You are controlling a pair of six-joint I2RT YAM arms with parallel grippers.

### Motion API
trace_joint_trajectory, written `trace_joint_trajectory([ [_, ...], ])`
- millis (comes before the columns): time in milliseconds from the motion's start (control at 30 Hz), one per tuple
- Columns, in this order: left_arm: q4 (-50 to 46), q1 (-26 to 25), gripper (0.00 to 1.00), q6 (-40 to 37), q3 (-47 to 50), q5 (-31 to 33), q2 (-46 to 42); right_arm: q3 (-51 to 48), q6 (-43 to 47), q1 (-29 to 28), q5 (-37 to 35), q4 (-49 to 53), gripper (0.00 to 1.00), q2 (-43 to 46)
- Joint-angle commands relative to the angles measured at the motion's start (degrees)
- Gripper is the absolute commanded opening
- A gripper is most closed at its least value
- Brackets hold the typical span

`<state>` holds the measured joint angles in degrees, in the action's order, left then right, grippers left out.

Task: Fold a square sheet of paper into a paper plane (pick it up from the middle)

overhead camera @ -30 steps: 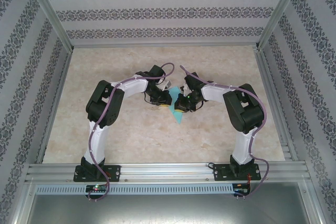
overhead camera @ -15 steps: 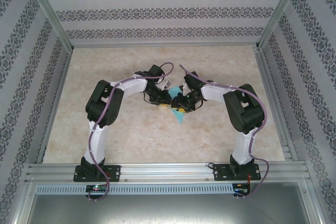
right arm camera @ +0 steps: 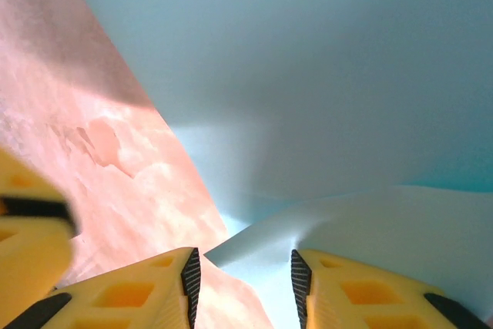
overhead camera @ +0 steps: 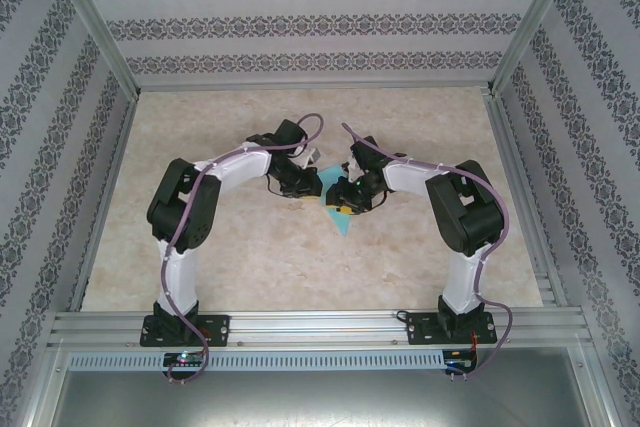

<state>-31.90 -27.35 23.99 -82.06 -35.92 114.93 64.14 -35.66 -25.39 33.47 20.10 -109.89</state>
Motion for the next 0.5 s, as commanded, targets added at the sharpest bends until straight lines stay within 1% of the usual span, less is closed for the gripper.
trace_joint_trajectory([
  [0,2.6,0.6,0.13,2.2,2.0,-0.6,-3.6,-2.2,-0.1,-0.1,-3.1,0.7,0.38,-0.2],
  [67,3.1,0.6,0.10,2.5,2.8,-1.2,-4.0,-2.3,-0.2,-0.1,-2.8,0.4,0.36,-0.1],
  [233,3.7,0.6,0.07,2.7,3.8,-1.8,-3.8,-2.7,-0.3,0.0,-2.4,-0.2,0.31,0.2],
  [400,4.6,0.3,0.04,2.9,4.5,-3.4,-3.7,-3.4,-0.4,0.2,-2.2,-0.7,0.32,0.7],
  [467,4.8,0.1,0.03,2.8,4.6,-4.0,-3.3,-3.8,-0.6,0.4,-2.4,-1.3,0.30,1.1],
])
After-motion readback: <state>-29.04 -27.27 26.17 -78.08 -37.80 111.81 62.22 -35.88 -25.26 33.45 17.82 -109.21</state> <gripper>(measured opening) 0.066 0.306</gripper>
